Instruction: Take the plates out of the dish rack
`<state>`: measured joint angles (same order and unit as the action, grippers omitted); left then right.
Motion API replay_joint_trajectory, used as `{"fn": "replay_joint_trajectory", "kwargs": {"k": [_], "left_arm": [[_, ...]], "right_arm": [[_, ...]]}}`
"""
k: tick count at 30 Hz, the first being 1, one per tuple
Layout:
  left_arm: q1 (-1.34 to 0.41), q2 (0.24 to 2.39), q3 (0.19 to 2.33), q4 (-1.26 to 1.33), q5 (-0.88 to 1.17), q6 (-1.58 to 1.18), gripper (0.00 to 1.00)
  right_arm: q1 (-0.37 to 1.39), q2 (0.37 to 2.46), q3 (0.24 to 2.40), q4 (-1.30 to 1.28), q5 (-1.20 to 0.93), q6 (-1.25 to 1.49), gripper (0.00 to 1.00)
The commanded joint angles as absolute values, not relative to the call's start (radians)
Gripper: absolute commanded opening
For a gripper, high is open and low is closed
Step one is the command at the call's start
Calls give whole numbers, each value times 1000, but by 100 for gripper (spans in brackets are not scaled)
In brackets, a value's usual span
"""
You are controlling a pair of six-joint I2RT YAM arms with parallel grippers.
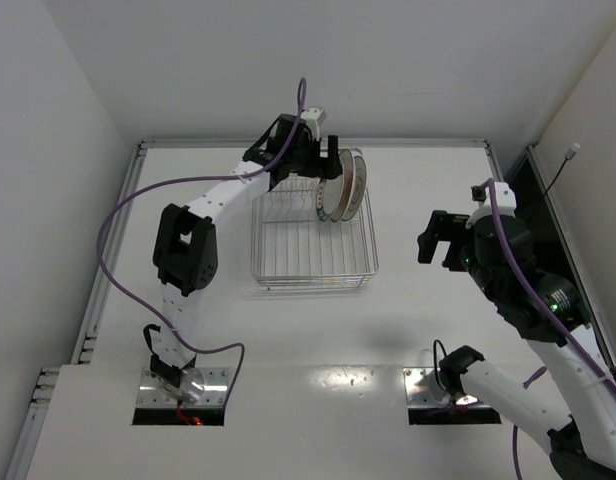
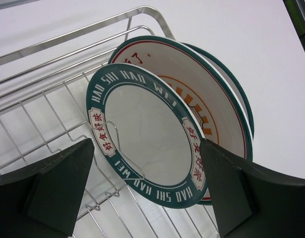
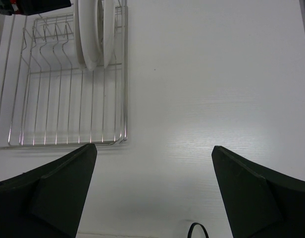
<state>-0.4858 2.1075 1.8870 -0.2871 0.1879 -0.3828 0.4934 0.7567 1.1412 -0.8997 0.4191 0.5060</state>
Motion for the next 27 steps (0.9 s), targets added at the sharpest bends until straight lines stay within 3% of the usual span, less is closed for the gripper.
{"fn": "replay_joint_trajectory", "kwargs": {"k": [1,10,20,27], "left_arm": [[-509,2071,1904,-265,219,-391,85],[-518,2060,1894,-256,219,-373,85],[-538,2163,2003,-417,196,-341,85],[-558,2210,2031,-480,161,-305,73]], "right_arm": [[495,761,1138,-873,436,520,100],[495,761,1129,-873,425,520,100],[495,770,1138,-873,425,520,100],[495,761,1138,-873,425,520,100]]}}
